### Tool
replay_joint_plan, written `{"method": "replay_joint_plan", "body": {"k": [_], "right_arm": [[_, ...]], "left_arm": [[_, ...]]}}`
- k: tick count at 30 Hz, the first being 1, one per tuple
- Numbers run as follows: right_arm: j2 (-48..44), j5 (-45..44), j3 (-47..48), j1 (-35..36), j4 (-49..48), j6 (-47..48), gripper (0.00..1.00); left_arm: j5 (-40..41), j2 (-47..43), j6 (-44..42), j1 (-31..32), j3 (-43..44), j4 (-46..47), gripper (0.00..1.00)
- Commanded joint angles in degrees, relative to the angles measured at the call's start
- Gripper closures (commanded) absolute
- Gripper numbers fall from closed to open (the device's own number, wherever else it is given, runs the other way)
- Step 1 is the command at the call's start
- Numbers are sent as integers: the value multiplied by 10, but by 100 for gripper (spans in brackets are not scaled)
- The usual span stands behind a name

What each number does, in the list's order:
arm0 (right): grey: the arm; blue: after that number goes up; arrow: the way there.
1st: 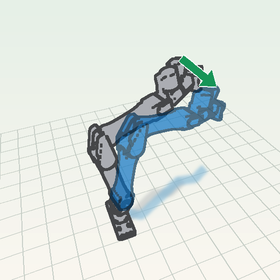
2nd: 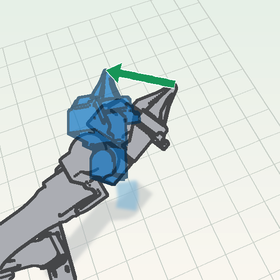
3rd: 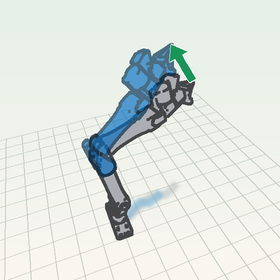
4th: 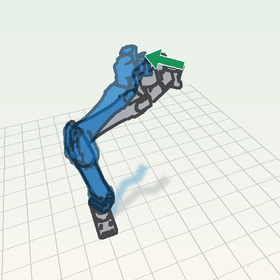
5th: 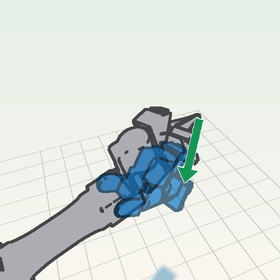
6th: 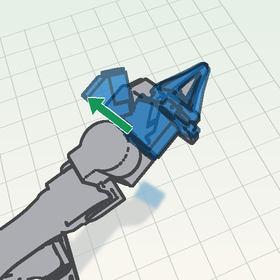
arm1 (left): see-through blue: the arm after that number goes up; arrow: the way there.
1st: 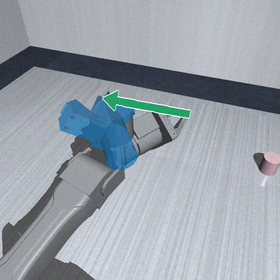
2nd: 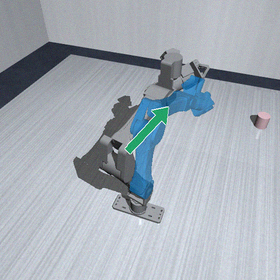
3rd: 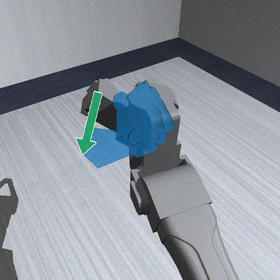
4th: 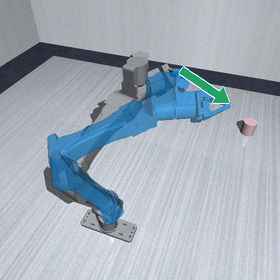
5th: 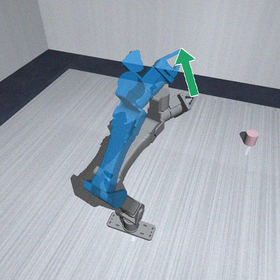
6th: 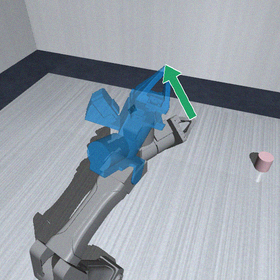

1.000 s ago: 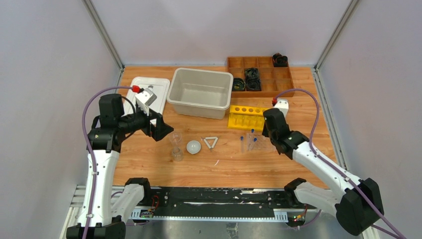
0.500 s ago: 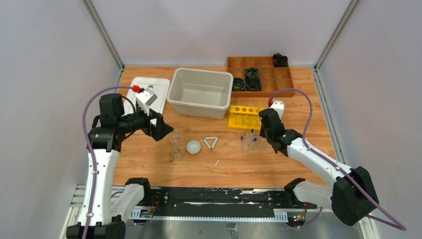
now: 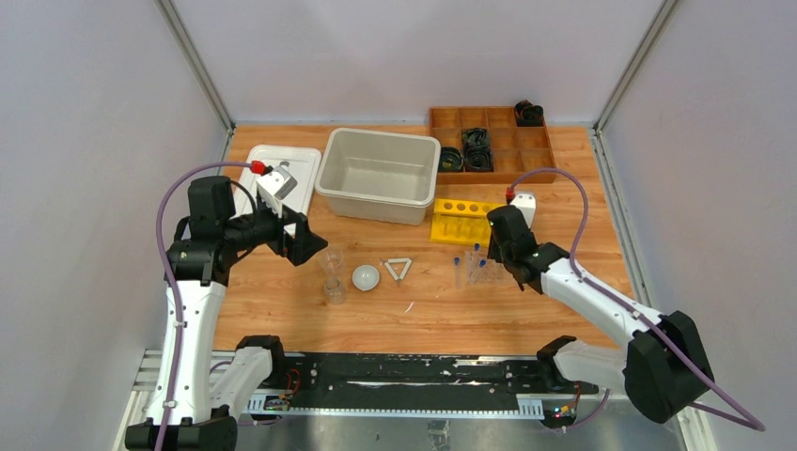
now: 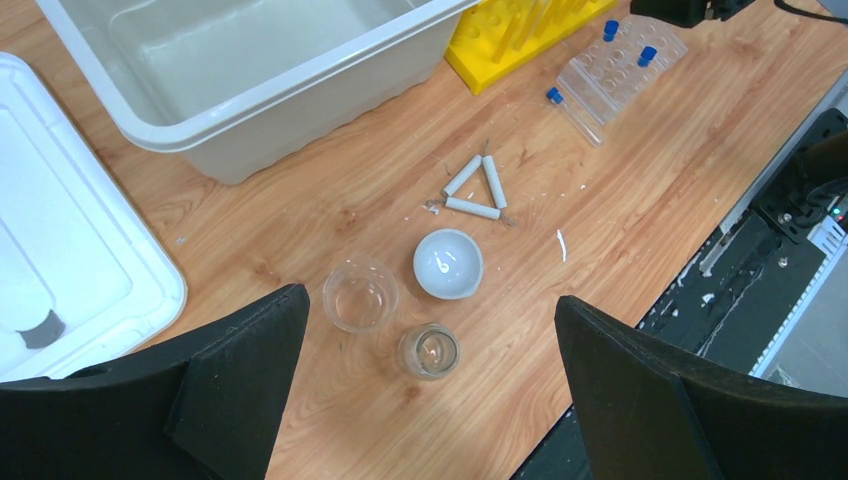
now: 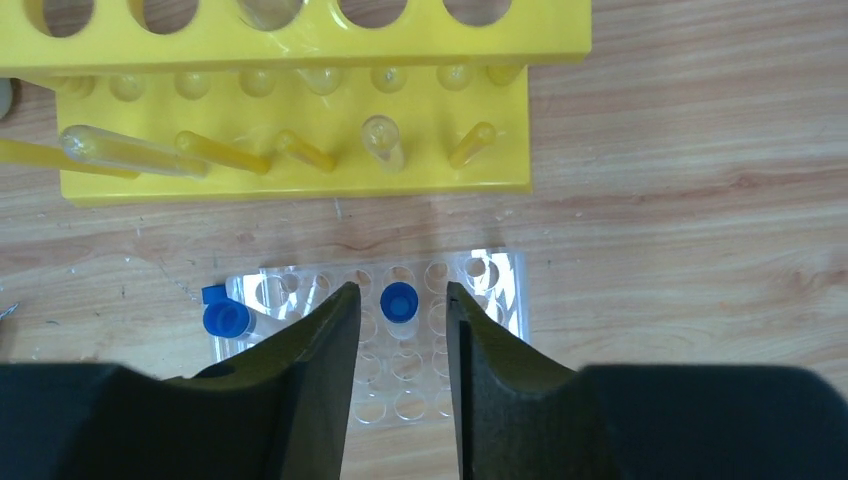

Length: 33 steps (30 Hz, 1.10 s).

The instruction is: Organize the chemistry lab equipment

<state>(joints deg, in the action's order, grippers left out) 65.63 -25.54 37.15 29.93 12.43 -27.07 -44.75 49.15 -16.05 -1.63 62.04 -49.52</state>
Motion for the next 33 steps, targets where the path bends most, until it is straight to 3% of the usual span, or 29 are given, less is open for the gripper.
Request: {"method": "replay_joint_plan", "body": {"k": [1,7,15,21,33], "right_arm": [[-42,-12,56,-6,57,-15,56],[-60,7,114,44,82,-17,53],[94,40,179,177,101,-53,52],[180,21,186,185,102,-70,45],[282,-1,194,185,99,-95,44]], "left_arm": [[-2,0,-6,2,16,-1,0],[-4,1,0,2,20,-1,0],[3,6,11,2,25,-1,0],[7,0,11,2,28,-1,0],[4,1,8,2,26,-1,0]]}}
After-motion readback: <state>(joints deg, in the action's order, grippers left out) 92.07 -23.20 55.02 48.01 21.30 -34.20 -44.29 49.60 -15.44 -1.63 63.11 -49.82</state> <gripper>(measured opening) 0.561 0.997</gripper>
